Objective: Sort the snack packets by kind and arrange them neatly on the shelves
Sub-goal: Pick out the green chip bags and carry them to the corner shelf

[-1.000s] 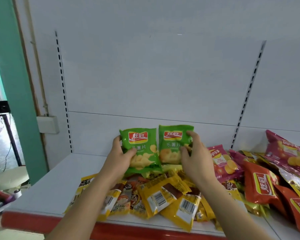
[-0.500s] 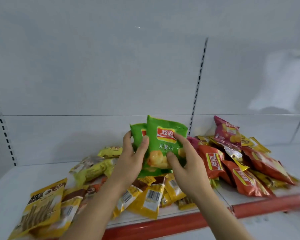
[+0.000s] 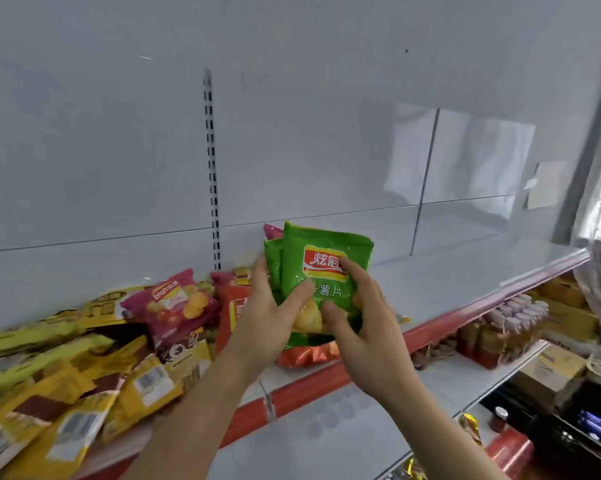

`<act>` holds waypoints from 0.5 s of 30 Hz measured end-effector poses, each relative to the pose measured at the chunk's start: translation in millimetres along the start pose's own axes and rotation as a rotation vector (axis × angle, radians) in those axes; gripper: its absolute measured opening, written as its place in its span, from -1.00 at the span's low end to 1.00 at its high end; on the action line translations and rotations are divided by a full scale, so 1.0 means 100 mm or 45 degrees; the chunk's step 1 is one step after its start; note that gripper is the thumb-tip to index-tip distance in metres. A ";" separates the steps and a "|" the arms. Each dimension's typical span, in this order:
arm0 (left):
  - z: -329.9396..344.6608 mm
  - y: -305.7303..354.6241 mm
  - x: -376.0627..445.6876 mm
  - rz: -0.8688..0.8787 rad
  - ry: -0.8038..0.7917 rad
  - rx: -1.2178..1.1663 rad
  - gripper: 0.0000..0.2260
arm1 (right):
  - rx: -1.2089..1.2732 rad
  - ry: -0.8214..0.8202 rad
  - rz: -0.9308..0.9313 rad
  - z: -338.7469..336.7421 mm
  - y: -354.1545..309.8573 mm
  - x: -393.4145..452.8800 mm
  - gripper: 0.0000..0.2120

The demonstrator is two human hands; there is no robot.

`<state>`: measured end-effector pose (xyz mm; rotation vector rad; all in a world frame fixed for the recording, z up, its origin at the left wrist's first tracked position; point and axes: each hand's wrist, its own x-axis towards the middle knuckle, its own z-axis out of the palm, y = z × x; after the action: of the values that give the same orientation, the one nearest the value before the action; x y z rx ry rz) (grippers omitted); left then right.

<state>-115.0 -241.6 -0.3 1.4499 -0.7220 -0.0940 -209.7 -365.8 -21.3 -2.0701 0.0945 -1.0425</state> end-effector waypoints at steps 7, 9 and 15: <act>1.65 -0.14 0.33 0.004 -0.171 0.036 -0.61 | -0.154 0.086 0.048 -1.39 0.79 0.10 -0.43; 2.05 -0.20 0.44 0.021 -0.204 0.092 -0.67 | -0.216 0.120 0.069 -1.71 1.04 0.15 -0.42; 3.22 -0.40 0.90 0.137 -0.226 0.245 -0.72 | -0.319 0.236 0.125 -2.54 1.79 0.38 -0.41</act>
<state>-190.0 -569.0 -17.7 1.5962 -0.9742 -0.0722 -315.7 -659.8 -32.7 -2.1599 0.4358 -1.2100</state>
